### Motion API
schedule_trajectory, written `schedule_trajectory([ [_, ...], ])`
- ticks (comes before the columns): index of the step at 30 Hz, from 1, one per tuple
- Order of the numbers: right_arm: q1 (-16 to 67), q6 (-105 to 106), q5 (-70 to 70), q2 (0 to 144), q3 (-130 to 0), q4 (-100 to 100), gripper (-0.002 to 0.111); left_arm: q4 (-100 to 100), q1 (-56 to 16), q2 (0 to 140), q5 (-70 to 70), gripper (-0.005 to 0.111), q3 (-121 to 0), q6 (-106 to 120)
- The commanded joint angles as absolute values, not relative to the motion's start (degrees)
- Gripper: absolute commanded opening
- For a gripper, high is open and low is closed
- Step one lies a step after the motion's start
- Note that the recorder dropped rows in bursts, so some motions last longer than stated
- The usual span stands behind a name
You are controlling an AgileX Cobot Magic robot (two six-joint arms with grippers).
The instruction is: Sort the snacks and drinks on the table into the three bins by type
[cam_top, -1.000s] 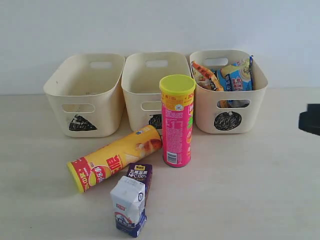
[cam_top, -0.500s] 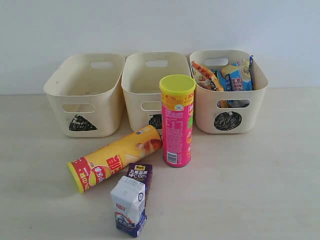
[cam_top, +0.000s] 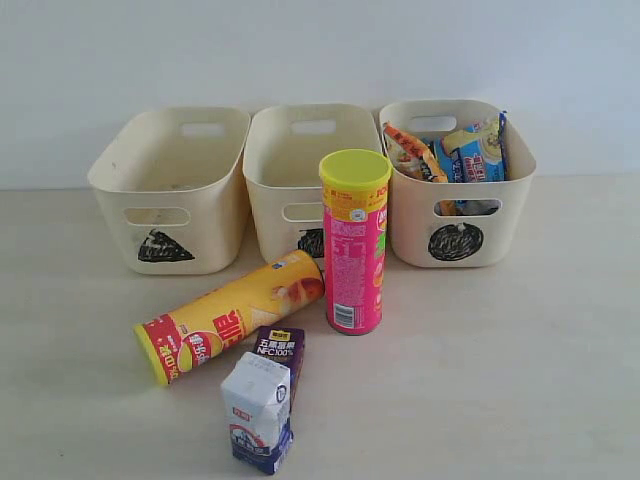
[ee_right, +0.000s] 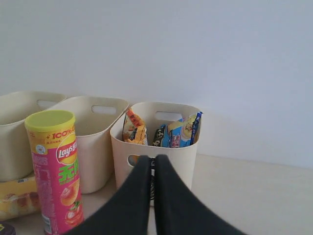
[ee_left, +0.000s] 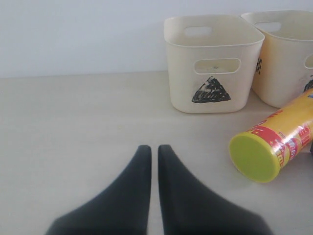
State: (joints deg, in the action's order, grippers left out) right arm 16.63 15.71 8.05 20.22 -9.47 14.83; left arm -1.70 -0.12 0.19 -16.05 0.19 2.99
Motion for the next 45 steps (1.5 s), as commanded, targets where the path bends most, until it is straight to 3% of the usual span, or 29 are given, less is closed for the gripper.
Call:
schedule_trajectory([
  [1, 16.5, 12.9, 7.1, 20.0, -9.1, 14.7, 0.000, -1.9, -0.6, 0.0, -15.5, 0.004, 0.0, 2.6],
  [22, 16.5, 11.8, 1.6, 20.0, -9.1, 14.9, 0.000, -1.9, -0.6, 0.0, -14.7, 0.004, 0.0, 2.6],
  [30, 16.5, 11.7, 1.6, 20.0, -9.1, 14.9, 0.000, -16.9, -0.6, 0.0, 10.8, 0.004, 0.0, -9.9],
  [36, 16.5, 11.4, 1.5, 20.0, -9.1, 14.9, 0.000, -17.4, -0.6, 0.0, 29.9, 0.004, 0.0, -11.5],
  [45, 16.5, 11.4, 1.0, 20.0, -9.1, 14.9, 0.000, -28.3, -0.6, 0.0, 30.5, 0.004, -1.5, -11.9],
])
